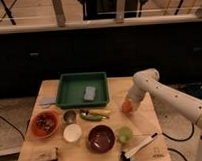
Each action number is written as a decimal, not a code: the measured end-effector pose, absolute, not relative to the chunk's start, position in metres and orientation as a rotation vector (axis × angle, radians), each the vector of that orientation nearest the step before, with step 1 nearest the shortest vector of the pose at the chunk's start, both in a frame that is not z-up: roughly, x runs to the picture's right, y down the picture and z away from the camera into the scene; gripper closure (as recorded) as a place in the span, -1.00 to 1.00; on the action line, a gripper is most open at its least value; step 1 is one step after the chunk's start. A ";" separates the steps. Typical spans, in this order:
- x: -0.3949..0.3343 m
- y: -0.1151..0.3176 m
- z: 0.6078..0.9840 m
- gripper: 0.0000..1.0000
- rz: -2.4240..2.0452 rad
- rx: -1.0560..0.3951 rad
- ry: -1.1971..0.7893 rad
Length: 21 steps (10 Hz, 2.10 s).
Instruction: Place apple in paper cup
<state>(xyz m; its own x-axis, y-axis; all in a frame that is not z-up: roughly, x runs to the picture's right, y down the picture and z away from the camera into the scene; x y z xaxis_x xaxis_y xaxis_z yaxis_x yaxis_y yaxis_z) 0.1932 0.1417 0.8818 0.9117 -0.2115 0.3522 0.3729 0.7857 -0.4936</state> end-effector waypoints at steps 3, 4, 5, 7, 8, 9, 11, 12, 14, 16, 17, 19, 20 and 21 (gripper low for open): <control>0.192 0.144 0.884 0.63 -0.325 -0.586 -0.288; 0.192 0.143 0.884 0.69 -0.325 -0.584 -0.288; 0.193 0.145 0.885 0.81 -0.324 -0.582 -0.287; 0.193 0.145 0.885 0.89 -0.327 -0.578 -0.285; 0.192 0.145 0.884 0.91 -0.329 -0.576 -0.284; 0.194 0.145 0.884 0.92 -0.328 -0.572 -0.281; 0.195 0.145 0.885 0.87 -0.326 -0.568 -0.279; 0.196 0.145 0.885 0.82 -0.325 -0.567 -0.278; 0.196 0.147 0.887 0.77 -0.327 -0.566 -0.278; 0.198 0.148 0.889 0.81 -0.324 -0.561 -0.276; 0.199 0.148 0.889 0.80 -0.322 -0.560 -0.275; 0.201 0.149 0.891 0.89 -0.319 -0.556 -0.272; 0.202 0.149 0.891 0.92 -0.318 -0.554 -0.270; 0.203 0.150 0.892 0.93 -0.316 -0.552 -0.268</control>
<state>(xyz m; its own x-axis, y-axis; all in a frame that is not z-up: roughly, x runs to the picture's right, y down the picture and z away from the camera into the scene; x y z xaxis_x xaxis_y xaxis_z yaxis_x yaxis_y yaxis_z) 0.2034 0.1497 0.8916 0.9176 -0.2201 0.3311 0.3623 0.8057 -0.4685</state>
